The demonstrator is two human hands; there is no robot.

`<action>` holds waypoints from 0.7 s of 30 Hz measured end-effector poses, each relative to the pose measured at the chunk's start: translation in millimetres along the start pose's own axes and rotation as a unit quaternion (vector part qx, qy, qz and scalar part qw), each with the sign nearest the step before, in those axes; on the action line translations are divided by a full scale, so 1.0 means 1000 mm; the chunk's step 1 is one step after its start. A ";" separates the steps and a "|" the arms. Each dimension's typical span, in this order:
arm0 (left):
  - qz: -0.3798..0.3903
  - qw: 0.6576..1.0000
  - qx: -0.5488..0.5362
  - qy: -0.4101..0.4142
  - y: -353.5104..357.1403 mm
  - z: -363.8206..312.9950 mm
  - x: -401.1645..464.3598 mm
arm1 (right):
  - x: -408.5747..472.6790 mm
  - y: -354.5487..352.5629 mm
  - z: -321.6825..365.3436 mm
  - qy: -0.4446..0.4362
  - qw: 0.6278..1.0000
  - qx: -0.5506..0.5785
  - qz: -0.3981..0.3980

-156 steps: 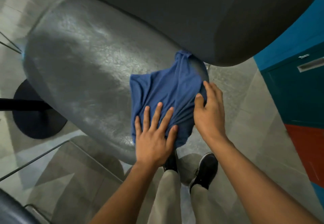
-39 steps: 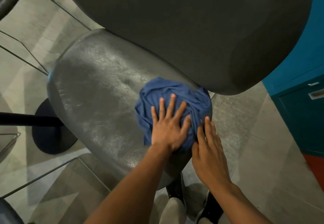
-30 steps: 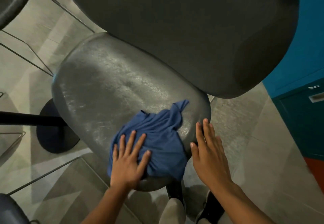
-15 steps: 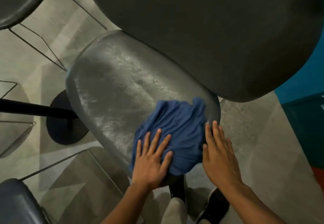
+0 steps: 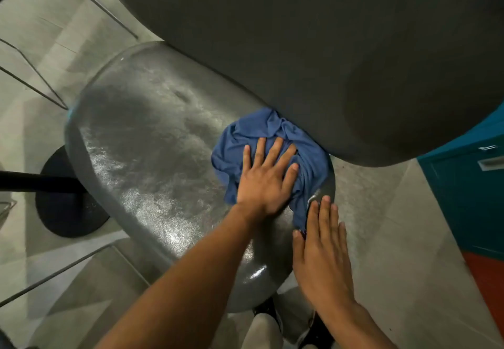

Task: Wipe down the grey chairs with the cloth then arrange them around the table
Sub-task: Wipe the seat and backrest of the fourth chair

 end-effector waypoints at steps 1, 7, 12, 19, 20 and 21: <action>0.003 1.000 0.008 0.006 -0.002 0.016 0.004 | 0.000 0.000 0.001 0.000 1.000 -0.010 -0.003; -0.066 0.957 -0.017 -0.281 -0.022 0.109 0.038 | -0.001 0.001 0.004 -0.026 0.998 -0.053 -0.022; -0.047 0.995 -0.044 -0.080 -0.008 0.026 -0.012 | 0.001 0.001 0.006 -0.028 0.996 -0.081 -0.009; -0.011 0.985 -0.004 -0.173 -0.012 0.143 -0.100 | 0.003 -0.002 0.009 -0.026 0.994 -0.103 -0.014; -0.004 0.979 0.005 -0.202 -0.014 0.157 -0.092 | 0.003 -0.002 0.010 -0.028 0.994 -0.104 -0.017; 0.000 0.973 0.009 -0.231 -0.015 0.166 -0.079 | 0.003 -0.001 0.010 -0.028 0.994 -0.104 -0.019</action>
Point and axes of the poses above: each hand's wrist, its own x-axis towards the middle knuckle, its own y-axis out of the palm, z = x × y, the point moved 9 cm from there along x, towards the middle knuckle, and after that the axes turned 11 degrees about -z, right-handed, at the moved point
